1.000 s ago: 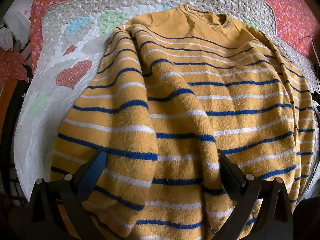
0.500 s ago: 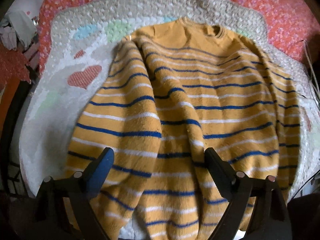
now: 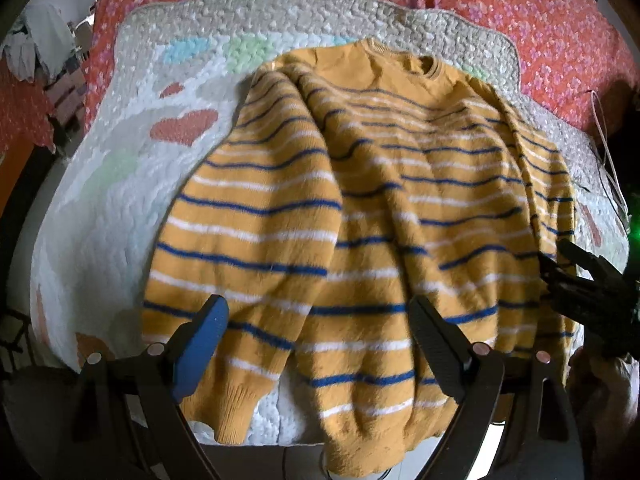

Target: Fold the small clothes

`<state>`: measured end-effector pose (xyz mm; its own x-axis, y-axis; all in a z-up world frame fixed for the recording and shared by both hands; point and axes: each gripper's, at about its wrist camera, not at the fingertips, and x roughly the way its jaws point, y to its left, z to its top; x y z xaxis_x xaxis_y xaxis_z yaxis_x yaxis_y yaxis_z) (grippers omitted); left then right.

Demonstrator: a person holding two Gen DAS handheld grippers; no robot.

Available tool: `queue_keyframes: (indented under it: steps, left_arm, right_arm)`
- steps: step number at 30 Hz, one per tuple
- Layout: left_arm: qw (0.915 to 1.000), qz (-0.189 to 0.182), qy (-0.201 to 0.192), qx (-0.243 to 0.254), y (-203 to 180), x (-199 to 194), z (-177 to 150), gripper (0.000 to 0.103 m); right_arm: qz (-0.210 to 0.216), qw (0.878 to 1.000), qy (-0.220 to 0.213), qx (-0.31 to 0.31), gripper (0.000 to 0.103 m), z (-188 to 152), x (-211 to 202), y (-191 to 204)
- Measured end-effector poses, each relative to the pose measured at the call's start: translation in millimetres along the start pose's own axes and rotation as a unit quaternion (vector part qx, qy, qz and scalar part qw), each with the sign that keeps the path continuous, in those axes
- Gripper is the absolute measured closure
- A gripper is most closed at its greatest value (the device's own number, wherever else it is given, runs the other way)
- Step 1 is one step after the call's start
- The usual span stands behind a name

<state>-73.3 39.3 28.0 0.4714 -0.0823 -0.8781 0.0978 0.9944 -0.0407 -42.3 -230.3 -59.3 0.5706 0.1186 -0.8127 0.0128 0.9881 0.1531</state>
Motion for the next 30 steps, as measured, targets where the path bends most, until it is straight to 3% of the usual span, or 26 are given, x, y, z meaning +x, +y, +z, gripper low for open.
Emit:
queue_keyframes:
  steps: [6, 11, 21, 30]
  left_arm:
    - [0.9997, -0.007, 0.017, -0.014, 7, 14, -4, 0.012]
    - [0.9995, -0.004, 0.027, -0.012, 5, 23, -7, 0.012]
    - [0.9994, 0.003, 0.032, -0.011, 2, 28, -8, 0.011]
    - [0.9987, 0.004, 0.045, -0.025, 2, 34, -10, 0.002]
  right_arm:
    - [-0.053, 0.998, 0.004, -0.038, 0.000, -10, 8, 16]
    - [-0.072, 0.997, -0.008, -0.038, 0.000, -8, 12, 17]
    - [-0.079, 0.996, -0.003, -0.040, 0.000, -7, 13, 21]
    - [-0.083, 0.996, -0.019, -0.038, 0.000, -11, 12, 20]
